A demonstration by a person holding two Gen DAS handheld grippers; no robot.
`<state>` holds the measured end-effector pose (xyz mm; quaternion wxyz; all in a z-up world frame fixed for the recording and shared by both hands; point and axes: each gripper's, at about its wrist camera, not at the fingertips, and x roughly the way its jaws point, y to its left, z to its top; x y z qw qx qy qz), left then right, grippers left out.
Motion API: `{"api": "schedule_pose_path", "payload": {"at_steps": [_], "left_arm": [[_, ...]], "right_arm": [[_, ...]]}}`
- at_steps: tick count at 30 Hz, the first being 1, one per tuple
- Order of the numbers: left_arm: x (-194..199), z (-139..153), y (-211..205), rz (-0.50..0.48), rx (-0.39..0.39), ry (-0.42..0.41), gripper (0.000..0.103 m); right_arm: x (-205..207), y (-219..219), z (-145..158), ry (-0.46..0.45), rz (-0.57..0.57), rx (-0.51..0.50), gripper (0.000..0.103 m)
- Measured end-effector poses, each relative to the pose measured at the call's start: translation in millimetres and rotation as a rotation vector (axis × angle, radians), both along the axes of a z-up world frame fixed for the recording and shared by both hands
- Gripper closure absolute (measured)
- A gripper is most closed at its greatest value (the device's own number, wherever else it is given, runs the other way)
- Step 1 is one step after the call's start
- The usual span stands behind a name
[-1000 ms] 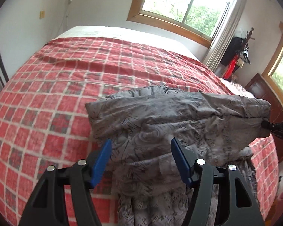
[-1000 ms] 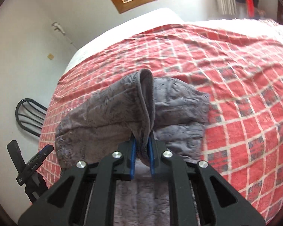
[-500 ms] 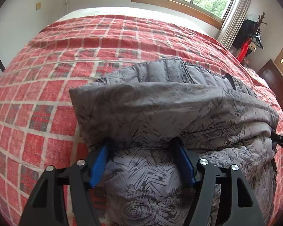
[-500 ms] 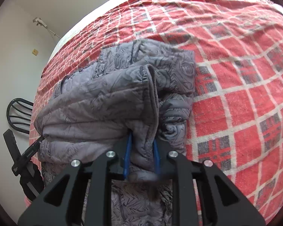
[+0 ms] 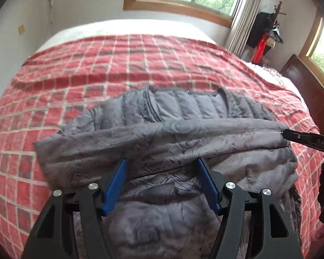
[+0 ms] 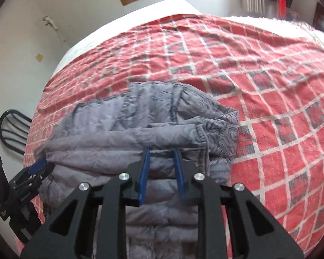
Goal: Fold large clothes
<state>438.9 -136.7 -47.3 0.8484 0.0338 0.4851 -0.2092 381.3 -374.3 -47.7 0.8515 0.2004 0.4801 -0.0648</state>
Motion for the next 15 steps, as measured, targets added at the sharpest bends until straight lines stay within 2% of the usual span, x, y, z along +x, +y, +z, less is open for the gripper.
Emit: {"api": "schedule_pose_path", "payload": {"at_steps": [5, 7, 9, 10, 12, 15], "left_arm": [[22.5, -21.8, -13.2, -0.007, 0.063, 0.024, 0.034], [22.8, -25.3, -14.7, -0.013, 0.081, 0.027, 0.034], [22.4, -23.0, -12.8, -0.013, 0.075, 0.035, 0.035], [20.4, -18.5, -8.8, -0.010, 0.063, 0.042, 0.036], [16.1, -6.9, 0.1, 0.009, 0.041, 0.037, 0.037], [-6.9, 18.4, 15.0, 0.019, 0.003, -0.032, 0.037]], "right_arm": [[15.0, -22.6, -33.1, 0.038, -0.045, 0.112, 0.087], [14.4, -23.4, -36.7, 0.037, -0.044, 0.128, 0.087], [8.5, -23.3, -29.8, 0.033, -0.050, 0.129, 0.087], [3.7, -21.7, -24.4, 0.027, -0.048, 0.124, 0.082], [-12.2, -16.6, -4.7, -0.020, -0.024, 0.114, 0.081], [-30.9, -3.4, 16.4, -0.062, 0.032, 0.095, 0.081]]}}
